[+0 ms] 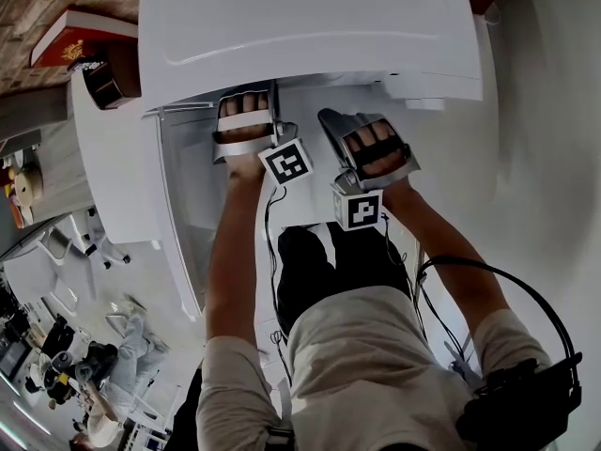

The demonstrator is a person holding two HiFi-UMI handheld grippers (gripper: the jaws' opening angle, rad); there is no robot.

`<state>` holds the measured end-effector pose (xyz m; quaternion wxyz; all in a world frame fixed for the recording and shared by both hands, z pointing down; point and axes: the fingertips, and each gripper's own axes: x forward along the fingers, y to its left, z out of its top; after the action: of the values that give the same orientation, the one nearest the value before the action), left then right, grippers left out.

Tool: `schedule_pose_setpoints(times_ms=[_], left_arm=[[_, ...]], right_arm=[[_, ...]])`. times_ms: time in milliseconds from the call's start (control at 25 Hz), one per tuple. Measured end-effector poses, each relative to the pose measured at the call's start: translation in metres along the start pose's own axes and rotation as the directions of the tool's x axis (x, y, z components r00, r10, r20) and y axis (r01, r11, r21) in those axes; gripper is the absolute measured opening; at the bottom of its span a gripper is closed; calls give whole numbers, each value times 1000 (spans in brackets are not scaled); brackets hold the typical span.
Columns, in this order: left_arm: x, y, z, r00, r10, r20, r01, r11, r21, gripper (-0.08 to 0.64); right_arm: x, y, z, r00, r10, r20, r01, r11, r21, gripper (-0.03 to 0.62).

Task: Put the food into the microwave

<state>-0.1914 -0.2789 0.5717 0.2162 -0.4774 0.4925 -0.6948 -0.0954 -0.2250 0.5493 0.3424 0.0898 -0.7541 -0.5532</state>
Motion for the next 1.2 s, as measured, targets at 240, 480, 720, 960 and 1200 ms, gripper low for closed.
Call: schedule_pose_setpoints(times_ms=[240, 480, 720, 960, 1200], left_arm=[[12, 2, 4, 1000, -11, 16, 11, 1000, 28, 21], [24, 5, 4, 999, -42, 21, 41, 997, 61, 18], [32, 4, 5, 991, -128, 34, 125, 988, 87, 31], [37, -10, 9, 956, -285, 77, 279, 957, 80, 54], [35, -15, 6, 903, -427, 46, 419, 900, 115, 80]], right_arm=[[2, -6, -2, 1000, -11, -6, 11, 1000, 0, 10], [-4, -3, -2, 1000, 19, -8, -19, 1000, 1, 11], [-5, -7, -2, 999, 28, -18, -27, 1000, 15, 11], [-4, -8, -5, 999, 31, -28, -30, 999, 46, 11], [-8, -9, -2, 999, 32, -26, -31, 998, 57, 11]])
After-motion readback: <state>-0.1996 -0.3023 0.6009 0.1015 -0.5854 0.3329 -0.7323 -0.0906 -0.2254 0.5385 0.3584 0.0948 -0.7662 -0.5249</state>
